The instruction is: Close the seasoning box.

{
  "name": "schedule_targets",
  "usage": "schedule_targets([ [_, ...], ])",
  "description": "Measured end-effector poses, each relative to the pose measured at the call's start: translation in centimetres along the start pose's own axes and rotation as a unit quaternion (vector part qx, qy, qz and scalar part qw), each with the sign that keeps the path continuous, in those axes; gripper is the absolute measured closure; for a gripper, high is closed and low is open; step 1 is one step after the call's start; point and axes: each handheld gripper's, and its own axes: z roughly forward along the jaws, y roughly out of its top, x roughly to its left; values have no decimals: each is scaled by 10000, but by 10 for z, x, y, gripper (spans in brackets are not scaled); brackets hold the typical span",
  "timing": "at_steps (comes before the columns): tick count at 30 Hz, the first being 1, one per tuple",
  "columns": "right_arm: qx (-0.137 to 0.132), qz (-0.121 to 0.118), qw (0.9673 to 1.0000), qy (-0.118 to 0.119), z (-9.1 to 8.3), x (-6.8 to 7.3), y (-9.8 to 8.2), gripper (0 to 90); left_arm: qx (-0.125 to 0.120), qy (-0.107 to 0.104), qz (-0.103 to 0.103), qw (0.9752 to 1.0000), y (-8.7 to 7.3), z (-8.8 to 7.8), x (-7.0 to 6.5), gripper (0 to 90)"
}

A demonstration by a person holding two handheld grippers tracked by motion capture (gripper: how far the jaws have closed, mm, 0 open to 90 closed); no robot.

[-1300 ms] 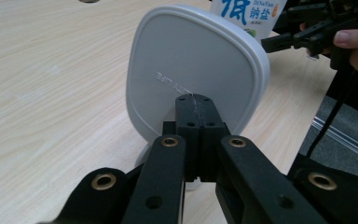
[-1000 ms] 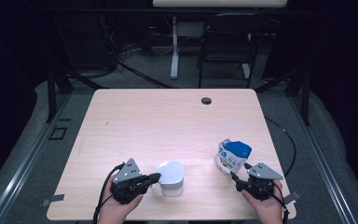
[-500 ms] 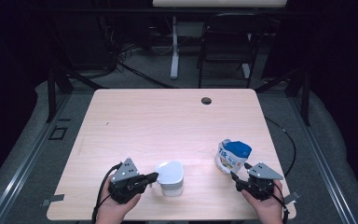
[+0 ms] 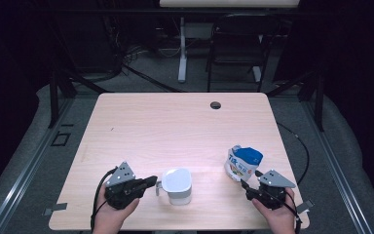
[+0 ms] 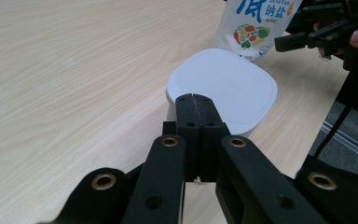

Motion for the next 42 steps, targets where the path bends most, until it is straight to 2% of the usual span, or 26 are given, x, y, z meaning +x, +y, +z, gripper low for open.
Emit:
schedule_targets([
  [9,11,-22,10000,21,0,0,0,387,-42,194,-281,9994,-9,-6,23,900],
  [16,17,-30,10000,29,0,1,0,387,-9,387,-539,9978,-19,-8,40,900],
  [20,20,-32,10000,35,1,0,0,387,-9,569,-687,9960,-25,-11,51,900],
  [27,30,-43,10000,37,1,1,0,387,17,760,-917,9929,-35,-14,66,900],
  [32,41,-56,10000,46,2,2,0,387,91,953,-1012,9902,-42,-16,76,900],
  [36,75,-81,9999,56,3,2,0,387,83,969,-1246,9874,-49,-15,84,900],
  [42,133,-125,9998,87,4,4,0,387,166,1112,-1324,9848,-58,-13,93,900],
])
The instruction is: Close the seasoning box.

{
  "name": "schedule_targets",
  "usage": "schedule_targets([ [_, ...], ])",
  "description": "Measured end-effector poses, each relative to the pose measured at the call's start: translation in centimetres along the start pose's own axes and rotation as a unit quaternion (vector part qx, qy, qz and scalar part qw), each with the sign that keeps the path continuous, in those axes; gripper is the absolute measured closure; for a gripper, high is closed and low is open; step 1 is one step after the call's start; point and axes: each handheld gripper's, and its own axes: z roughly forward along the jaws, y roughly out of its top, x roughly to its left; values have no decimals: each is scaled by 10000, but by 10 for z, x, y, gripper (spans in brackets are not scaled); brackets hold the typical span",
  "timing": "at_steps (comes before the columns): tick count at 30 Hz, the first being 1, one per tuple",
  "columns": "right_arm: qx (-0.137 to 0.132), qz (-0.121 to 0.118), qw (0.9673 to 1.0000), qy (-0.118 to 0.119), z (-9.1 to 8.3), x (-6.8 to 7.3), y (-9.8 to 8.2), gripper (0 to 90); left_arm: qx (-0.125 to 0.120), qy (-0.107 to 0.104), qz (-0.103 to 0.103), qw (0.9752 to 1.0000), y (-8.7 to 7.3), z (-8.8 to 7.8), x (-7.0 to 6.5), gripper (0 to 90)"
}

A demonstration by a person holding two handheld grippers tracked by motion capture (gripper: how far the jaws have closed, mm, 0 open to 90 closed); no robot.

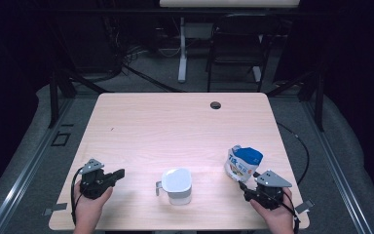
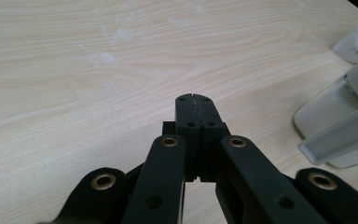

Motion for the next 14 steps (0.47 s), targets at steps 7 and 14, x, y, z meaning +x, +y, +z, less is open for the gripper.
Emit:
schedule_targets([
  [7,19,0,10000,11,1,0,-1,387,150,207,-99,9996,-6,3,11,900],
  [14,63,-21,10000,18,3,-1,-1,387,155,378,-152,9991,-8,4,15,788],
])
